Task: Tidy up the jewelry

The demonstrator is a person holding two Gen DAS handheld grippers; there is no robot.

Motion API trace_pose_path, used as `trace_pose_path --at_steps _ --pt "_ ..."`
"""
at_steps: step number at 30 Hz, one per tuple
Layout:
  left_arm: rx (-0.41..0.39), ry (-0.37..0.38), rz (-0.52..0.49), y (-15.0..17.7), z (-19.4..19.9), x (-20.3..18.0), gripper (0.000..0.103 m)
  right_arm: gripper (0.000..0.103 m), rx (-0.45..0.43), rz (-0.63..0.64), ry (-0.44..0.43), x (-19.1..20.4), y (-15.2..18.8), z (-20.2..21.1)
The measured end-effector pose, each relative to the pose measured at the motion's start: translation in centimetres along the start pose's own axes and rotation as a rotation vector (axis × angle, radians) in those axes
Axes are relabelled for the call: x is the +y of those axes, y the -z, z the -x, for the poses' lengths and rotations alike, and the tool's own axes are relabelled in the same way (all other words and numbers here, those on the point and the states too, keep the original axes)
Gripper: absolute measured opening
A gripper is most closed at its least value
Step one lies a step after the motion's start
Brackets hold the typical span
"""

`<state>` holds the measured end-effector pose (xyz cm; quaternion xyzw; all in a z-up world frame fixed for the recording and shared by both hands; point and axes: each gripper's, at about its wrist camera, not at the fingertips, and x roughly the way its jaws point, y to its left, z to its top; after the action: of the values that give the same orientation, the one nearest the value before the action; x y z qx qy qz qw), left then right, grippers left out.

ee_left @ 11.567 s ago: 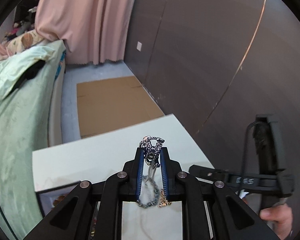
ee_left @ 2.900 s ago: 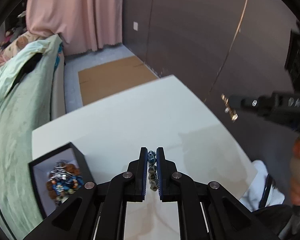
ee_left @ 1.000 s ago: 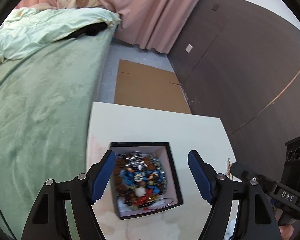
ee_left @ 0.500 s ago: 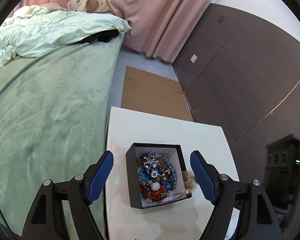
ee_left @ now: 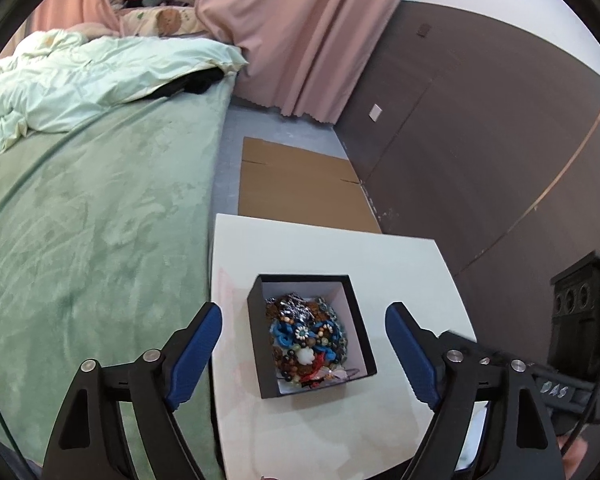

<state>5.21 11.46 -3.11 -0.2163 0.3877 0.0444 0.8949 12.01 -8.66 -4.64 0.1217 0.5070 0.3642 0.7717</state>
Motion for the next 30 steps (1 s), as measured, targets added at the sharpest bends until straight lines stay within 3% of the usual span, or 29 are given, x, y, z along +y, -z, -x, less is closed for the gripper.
trace_pose_path --at_steps 7,9,13,16,30 --pt "0.008 -0.004 -0.075 1.0 0.5 -1.7 0.095 0.063 -0.029 0.015 0.041 -1.5 0.3 3.1" --pt "0.002 0.001 -0.093 1.4 0.9 -2.4 0.095 0.074 -0.05 0.015 0.057 -1.9 0.3 4.1" --pt "-0.004 0.005 -0.128 1.9 1.4 -3.8 0.095 0.078 -0.065 0.015 0.079 -2.5 0.4 5.6" --pt "-0.013 0.005 -0.163 2.3 1.9 -5.0 0.095 0.092 -0.073 0.025 0.092 -2.6 0.7 6.7" --pt "-0.12 -0.006 -0.223 3.1 4.6 -6.5 0.102 0.094 -0.112 0.113 0.188 -2.5 1.9 10.1"
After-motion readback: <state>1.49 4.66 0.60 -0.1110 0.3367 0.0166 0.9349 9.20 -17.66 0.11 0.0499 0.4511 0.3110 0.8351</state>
